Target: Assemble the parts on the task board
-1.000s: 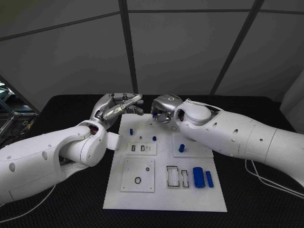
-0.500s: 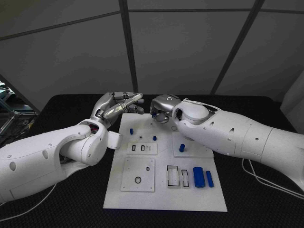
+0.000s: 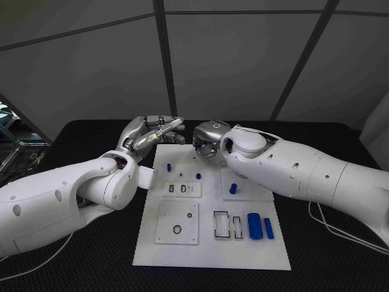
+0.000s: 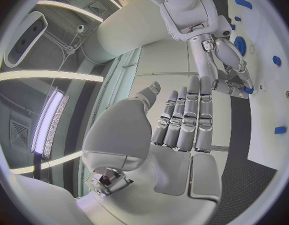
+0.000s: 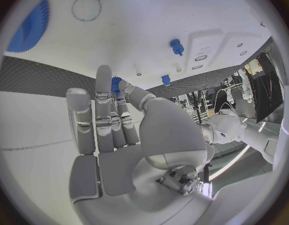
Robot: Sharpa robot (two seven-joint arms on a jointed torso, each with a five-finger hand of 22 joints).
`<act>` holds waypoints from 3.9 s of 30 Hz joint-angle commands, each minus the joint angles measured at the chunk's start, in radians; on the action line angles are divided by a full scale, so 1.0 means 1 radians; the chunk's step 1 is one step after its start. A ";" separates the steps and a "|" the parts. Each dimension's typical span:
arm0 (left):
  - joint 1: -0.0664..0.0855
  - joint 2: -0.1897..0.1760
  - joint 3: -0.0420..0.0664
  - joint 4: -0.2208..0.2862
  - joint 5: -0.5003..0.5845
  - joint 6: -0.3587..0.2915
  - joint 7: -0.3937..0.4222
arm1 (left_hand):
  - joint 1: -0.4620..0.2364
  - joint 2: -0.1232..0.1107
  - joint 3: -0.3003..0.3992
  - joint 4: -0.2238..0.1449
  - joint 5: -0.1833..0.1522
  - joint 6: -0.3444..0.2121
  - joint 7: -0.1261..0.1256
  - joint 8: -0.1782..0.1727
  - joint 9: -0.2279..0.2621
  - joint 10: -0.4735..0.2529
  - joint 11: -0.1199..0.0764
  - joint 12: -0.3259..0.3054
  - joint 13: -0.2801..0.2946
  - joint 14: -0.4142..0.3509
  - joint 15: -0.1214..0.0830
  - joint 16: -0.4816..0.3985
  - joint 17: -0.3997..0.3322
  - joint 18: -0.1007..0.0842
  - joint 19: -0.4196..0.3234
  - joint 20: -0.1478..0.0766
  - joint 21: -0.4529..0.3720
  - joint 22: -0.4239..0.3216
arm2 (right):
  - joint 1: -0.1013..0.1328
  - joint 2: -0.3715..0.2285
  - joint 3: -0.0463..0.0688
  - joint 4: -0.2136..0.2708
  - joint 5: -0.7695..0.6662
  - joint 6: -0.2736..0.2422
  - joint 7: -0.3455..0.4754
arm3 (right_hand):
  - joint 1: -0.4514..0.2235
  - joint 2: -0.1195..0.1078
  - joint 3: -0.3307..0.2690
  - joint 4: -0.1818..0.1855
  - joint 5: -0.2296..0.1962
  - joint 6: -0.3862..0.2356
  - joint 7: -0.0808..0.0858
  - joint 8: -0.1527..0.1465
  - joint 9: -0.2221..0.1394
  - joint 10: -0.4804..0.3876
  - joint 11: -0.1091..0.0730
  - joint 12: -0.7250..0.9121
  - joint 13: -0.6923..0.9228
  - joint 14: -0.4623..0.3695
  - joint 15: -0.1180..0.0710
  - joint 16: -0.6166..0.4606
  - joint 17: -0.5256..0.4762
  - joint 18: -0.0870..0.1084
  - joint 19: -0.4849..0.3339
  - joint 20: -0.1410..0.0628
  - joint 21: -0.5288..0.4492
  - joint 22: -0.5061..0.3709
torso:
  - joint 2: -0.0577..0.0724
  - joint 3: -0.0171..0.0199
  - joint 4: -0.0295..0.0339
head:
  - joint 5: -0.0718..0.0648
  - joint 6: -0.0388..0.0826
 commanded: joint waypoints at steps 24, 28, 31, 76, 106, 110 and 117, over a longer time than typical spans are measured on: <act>0.004 -0.007 0.001 -0.001 0.001 0.008 0.007 | -0.008 0.001 -0.001 0.003 0.003 0.003 0.006 -0.006 0.000 -0.002 0.001 -0.005 0.001 -0.005 0.002 -0.004 0.002 -0.015 -0.004 0.000 -0.005 -0.002 | 0.001 -0.110 0.000 0.120 0.011 -0.083 -0.012 | -0.004 -0.051 -0.031 0.030 -0.028 -0.172 0.020 -0.015 -0.004 -0.194 0.027 0.015 0.000 -0.024 0.022 -0.004 0.002 0.009 -0.067 0.026 -0.031 -0.076 | -0.004 0.0012 -0.0037 | 0.004 0.001; 0.004 -0.013 0.001 -0.003 0.001 0.010 0.007 | -0.007 0.002 -0.002 0.002 0.003 0.005 0.005 -0.007 0.000 0.000 0.001 -0.004 0.002 -0.003 0.002 -0.005 0.004 -0.014 -0.004 0.000 -0.004 -0.002 | 0.001 -0.204 0.000 0.206 0.083 -0.115 -0.018 | -0.022 -0.056 -0.042 0.049 -0.033 -0.139 0.015 -0.002 0.001 -0.113 0.016 0.061 0.010 -0.007 0.015 0.010 0.008 -0.003 -0.024 0.022 0.007 -0.005 | -0.006 0.0017 -0.0080 | 0.003 0.005; 0.004 -0.018 0.001 -0.005 0.001 0.011 0.006 | -0.007 0.002 -0.002 0.002 0.003 0.005 0.005 -0.007 0.000 0.000 0.001 -0.004 0.002 -0.003 0.002 -0.005 0.004 -0.014 -0.004 0.000 -0.004 -0.002 | 0.001 -0.282 0.001 0.264 0.190 -0.115 -0.021 | -0.047 -0.073 -0.062 0.068 -0.032 -0.121 0.015 0.005 0.004 -0.009 0.002 0.113 0.031 0.003 0.007 0.023 0.013 -0.010 0.001 0.016 0.030 0.036 | -0.012 0.0022 -0.0156 | 0.004 0.007; 0.001 -0.009 0.001 -0.021 0.001 0.023 0.001 | -0.007 0.002 -0.003 0.002 0.003 0.005 0.005 -0.007 0.000 0.000 0.000 -0.004 0.002 -0.003 0.002 -0.006 0.005 -0.014 -0.004 0.000 -0.004 -0.002 | 0.001 -0.320 0.022 0.204 0.326 0.115 -0.103 | -0.023 -0.067 -0.366 0.175 0.108 -0.255 0.010 0.073 0.000 0.301 -0.013 1.370 1.322 0.080 0.004 1.030 1.052 -0.104 0.280 0.011 0.302 0.582 | -0.015 0.0036 -0.0212 | -0.007 0.003; 0.001 -0.005 0.001 -0.024 0.001 0.026 -0.001 | -0.007 0.002 -0.003 0.002 0.003 0.005 0.005 -0.007 0.000 0.000 0.000 -0.004 0.002 -0.003 0.002 -0.006 0.005 -0.014 -0.004 0.000 -0.004 -0.002 | 0.000 -0.280 0.020 0.149 0.307 0.182 -0.111 | 0.005 -0.034 -0.356 0.165 0.107 -0.249 0.008 0.090 0.002 0.293 -0.014 1.364 1.316 0.079 0.004 1.033 1.054 -0.103 0.276 0.013 0.302 0.581 | -0.015 0.0040 -0.0214 | -0.005 -0.005; 0.001 -0.004 0.001 -0.025 0.001 0.027 -0.002 | -0.007 0.002 -0.003 0.002 0.003 0.005 0.005 -0.007 0.000 0.000 0.000 -0.004 0.002 -0.003 0.002 -0.006 0.005 -0.014 -0.004 0.000 -0.004 -0.002 | 0.000 -0.277 0.019 0.144 0.305 0.185 -0.110 | 0.006 -0.022 -0.354 0.166 0.104 -0.230 0.005 0.104 0.006 0.295 -0.016 1.365 1.319 0.079 0.002 1.034 1.055 -0.103 0.277 0.011 0.303 0.584 | -0.015 0.0043 -0.0214 | -0.005 -0.006; 0.001 -0.004 0.001 -0.026 0.001 0.028 -0.002 | -0.007 0.002 -0.003 0.002 0.003 0.005 0.005 -0.007 0.000 0.000 0.000 -0.004 0.002 -0.003 0.002 -0.006 0.005 -0.014 -0.004 0.000 -0.004 -0.002 | -0.001 -0.274 0.019 0.139 0.289 0.170 -0.111 | 0.033 0.021 -0.322 0.154 0.034 -0.158 -0.006 0.135 0.014 0.301 -0.026 1.369 1.328 0.079 -0.010 1.036 1.057 -0.104 0.279 0.003 0.305 0.589 | -0.015 0.0043 -0.0211 | -0.005 -0.007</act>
